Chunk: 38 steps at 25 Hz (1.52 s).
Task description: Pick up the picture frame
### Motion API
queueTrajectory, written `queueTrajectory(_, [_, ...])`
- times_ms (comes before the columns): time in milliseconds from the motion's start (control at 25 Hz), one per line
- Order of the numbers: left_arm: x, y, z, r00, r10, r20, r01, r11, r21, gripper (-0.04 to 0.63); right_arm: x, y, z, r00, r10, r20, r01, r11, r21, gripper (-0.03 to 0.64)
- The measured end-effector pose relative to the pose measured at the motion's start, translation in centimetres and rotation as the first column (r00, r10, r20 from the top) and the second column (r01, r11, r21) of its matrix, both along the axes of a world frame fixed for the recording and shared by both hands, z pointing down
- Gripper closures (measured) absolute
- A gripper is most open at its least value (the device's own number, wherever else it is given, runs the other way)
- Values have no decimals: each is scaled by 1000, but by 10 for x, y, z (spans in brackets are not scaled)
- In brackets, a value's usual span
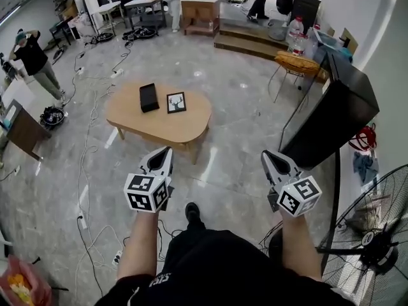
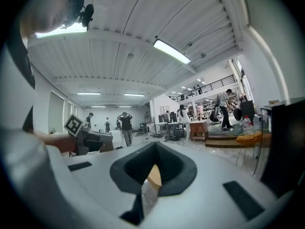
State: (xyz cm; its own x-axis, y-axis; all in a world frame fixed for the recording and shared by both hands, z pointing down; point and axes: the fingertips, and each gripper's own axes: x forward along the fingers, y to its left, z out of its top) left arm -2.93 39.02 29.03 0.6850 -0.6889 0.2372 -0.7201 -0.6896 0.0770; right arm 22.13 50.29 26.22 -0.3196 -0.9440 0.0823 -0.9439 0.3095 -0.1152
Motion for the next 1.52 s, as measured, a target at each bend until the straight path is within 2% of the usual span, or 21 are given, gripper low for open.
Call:
queueTrajectory(320, [-6, -92, 22, 1000, 8, 16, -7, 999, -47, 586, -6, -98, 27, 1000, 9, 22, -7, 996, -85, 612])
queueTrajectory(520, [-28, -157, 33, 1000, -4, 3, 4, 998, -70, 586, -35, -171, 35, 1000, -19, 18, 21, 992, -127, 612])
queueTrajectory(760, [-59, -225, 25, 999, -30, -34, 28, 998, -58, 586, -70, -240, 23, 998, -56, -11, 54, 990, -131, 612])
queueTrajectory(1120, [-104, -273, 20, 995, -77, -64, 74, 996, -50, 586, -103, -296, 22, 996, -85, -20, 81, 987, -140, 612])
queueTrajectory(1520, [-114, -328, 42, 989, -146, -26, 143, 986, -88, 586, -112, -379, 50, 986, -167, 22, 168, 970, -175, 612])
